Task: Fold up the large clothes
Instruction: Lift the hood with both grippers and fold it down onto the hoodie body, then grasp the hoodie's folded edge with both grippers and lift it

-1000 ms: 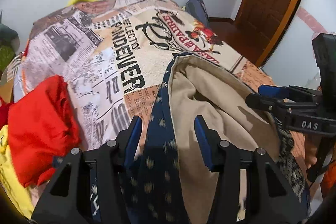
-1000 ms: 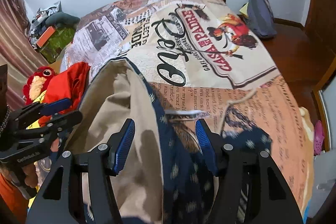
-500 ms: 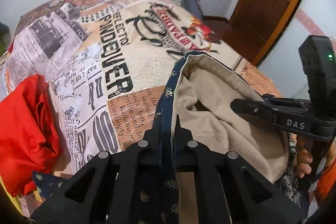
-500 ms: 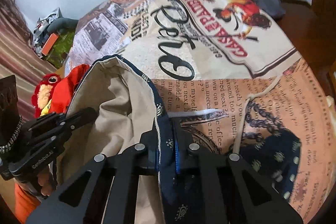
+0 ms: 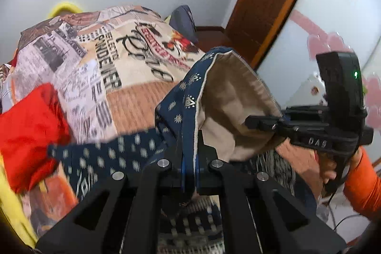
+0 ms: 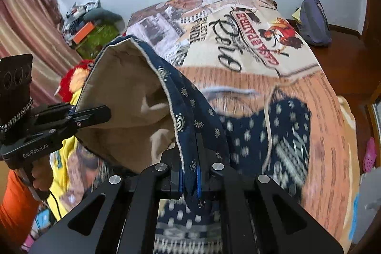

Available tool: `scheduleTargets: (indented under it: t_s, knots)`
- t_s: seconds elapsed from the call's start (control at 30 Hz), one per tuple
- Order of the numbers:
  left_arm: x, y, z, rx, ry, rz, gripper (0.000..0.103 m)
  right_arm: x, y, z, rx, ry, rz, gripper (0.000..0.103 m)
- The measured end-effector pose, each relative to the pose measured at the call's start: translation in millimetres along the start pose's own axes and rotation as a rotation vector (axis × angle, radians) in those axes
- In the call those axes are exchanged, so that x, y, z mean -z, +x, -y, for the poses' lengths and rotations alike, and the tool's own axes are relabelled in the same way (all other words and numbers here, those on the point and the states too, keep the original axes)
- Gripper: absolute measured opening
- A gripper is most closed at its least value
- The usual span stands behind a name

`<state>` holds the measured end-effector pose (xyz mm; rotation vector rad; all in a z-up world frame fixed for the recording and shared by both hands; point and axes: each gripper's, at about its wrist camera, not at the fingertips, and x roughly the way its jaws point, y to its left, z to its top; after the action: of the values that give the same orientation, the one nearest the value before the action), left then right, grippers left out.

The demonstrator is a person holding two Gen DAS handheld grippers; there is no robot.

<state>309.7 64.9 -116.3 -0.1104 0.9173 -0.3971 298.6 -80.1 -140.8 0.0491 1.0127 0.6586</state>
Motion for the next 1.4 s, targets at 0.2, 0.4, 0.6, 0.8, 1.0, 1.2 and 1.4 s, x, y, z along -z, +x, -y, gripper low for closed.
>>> scheduleTargets:
  t_s: [0.2, 0.4, 0.6, 0.8, 1.0, 1.2, 1.4]
  knots:
    - [61, -18, 17, 0.007, 0.005, -0.072, 0.005, 40, -9, -2, 0.013, 0.014, -0.055, 0.008]
    - [117, -18, 28, -0.039, 0.027, -0.135, 0.005, 82, -6, 2, 0.036, 0.035, -0.117, 0.011]
    - [156, -11, 25, -0.099, 0.000, -0.219, 0.014, 106, -10, 6, 0.080, 0.027, -0.164, 0.023]
    - [170, -37, 22, -0.136, -0.034, -0.166, 0.052, 116, -33, 7, 0.081, 0.001, -0.144, 0.044]
    - [176, -66, 4, -0.238, -0.072, -0.116, 0.063, 109, -51, 18, 0.146, 0.019, -0.082, 0.046]
    - [159, -86, -41, -0.346, -0.192, -0.022, 0.073, 90, -54, 34, 0.223, 0.056, 0.007, 0.067]
    - [145, -73, -96, -0.357, -0.372, -0.009, 0.074, 70, -39, 57, 0.247, 0.127, 0.029, 0.080]
